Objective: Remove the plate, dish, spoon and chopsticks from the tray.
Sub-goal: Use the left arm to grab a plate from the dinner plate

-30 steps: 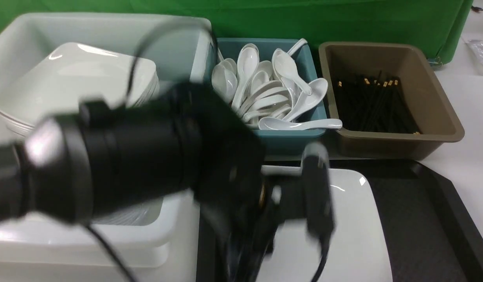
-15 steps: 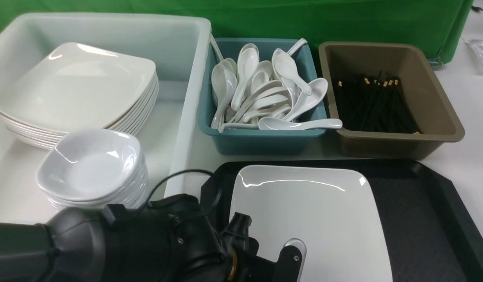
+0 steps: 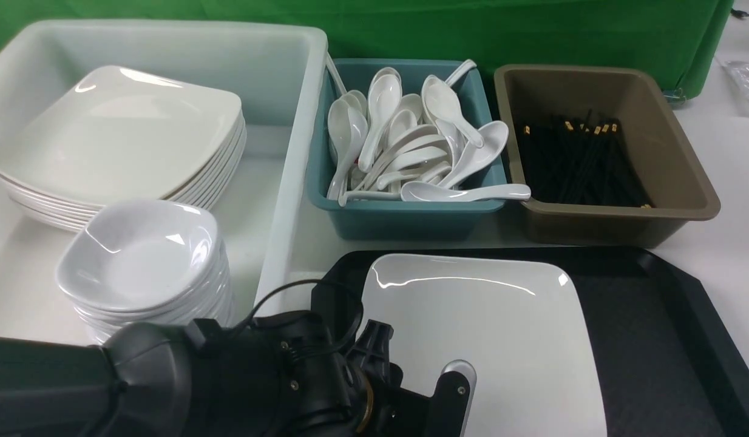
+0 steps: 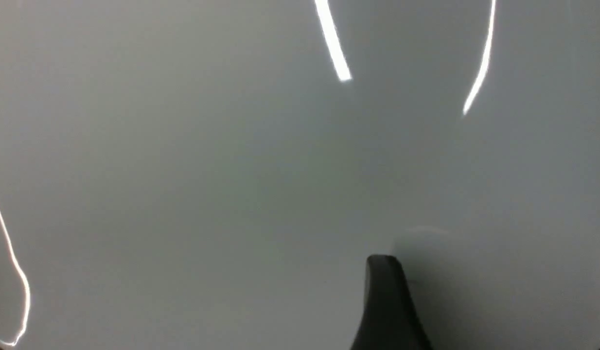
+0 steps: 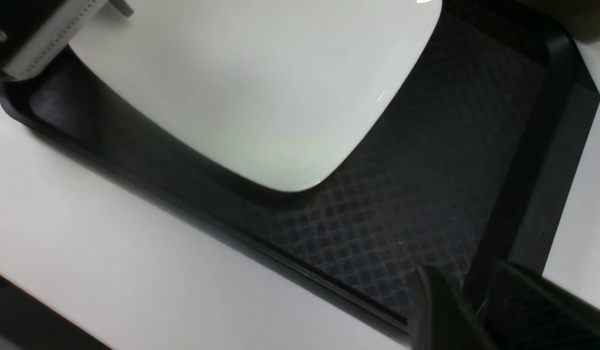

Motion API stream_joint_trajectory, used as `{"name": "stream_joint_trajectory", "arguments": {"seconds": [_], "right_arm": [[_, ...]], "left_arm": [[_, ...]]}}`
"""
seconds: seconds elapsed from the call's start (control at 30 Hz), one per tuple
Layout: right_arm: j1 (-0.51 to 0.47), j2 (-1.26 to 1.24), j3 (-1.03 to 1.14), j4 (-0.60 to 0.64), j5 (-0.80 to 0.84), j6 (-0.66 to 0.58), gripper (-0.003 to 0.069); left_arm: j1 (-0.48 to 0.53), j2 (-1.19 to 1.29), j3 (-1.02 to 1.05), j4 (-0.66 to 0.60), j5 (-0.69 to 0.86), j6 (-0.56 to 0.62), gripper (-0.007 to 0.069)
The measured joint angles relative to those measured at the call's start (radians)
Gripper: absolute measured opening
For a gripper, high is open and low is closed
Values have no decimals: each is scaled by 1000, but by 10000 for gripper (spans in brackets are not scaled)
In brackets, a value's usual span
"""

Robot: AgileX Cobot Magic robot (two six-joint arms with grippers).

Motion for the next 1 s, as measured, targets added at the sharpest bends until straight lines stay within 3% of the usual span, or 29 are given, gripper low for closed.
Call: {"name": "stream_joint_trajectory", "arguments": {"seconds": [0.37, 0.57, 0.73, 1.0], "right_arm": [[0, 0, 0, 1, 0, 0, 196], [0, 0, 0, 1, 2, 0, 196], [0, 0, 0, 1, 2, 0, 196], [0, 0, 0, 1, -66, 7, 196]], "left_arm": [[16, 31, -11, 9, -26, -25, 381], [-5, 28, -12, 5, -37, -33, 222], [-52, -14, -9, -9, 36, -32, 179], [-127, -258, -43, -45, 153, -51, 31]]}}
